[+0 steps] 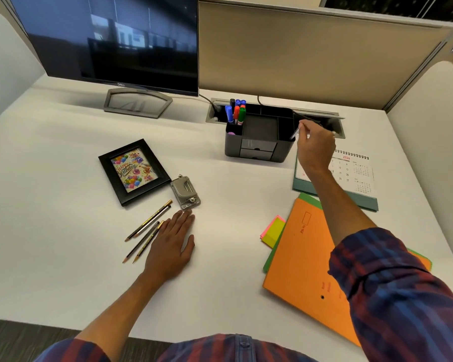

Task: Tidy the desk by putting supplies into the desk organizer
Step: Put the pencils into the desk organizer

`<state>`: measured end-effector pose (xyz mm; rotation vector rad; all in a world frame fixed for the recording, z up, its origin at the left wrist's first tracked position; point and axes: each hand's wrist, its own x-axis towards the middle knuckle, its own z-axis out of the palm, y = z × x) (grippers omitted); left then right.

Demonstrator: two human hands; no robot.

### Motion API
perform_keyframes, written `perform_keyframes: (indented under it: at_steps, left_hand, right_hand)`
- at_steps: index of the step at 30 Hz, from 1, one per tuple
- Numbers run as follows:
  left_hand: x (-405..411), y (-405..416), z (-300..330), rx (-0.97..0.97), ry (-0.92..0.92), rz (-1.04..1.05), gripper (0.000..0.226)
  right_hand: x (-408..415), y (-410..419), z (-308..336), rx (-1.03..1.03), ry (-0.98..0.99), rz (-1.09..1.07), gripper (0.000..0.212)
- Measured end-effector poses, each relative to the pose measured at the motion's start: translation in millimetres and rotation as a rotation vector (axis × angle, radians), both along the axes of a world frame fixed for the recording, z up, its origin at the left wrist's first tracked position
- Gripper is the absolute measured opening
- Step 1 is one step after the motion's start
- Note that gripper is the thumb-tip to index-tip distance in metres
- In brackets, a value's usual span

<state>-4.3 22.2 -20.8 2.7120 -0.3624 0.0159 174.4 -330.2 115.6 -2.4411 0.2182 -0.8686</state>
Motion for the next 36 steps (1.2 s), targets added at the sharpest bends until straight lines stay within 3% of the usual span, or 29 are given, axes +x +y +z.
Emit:
perform_keyframes:
  at_steps: [6, 11, 29, 36]
  left_hand:
    - [-0.4, -0.7, 1.5, -0.005, -0.004, -0.001, 0.057]
    - [-0.1, 0.1, 0.7, 0.006, 0.008, -0.006, 0.058]
    - [1.2, -1.0, 3.1, 0.018, -0.015, -0.015, 0.055]
    - [-2.1, -0.6, 7.5, 0.07, -0.045, 0.011, 0.04]
  right_hand:
    - [-6.7, 10.3, -6.5, 0.02, -0.015, 0.002, 0.029]
    - [-25.5, 50.0, -16.3, -0.068, -0.074, 0.23, 0.022]
    - [-85.0, 228.5, -53.0, -0.238, 0.339, 0.854, 0.02]
    - [-95.9, 277.5, -64.9, -0.567, 0.509, 1.045, 0.036]
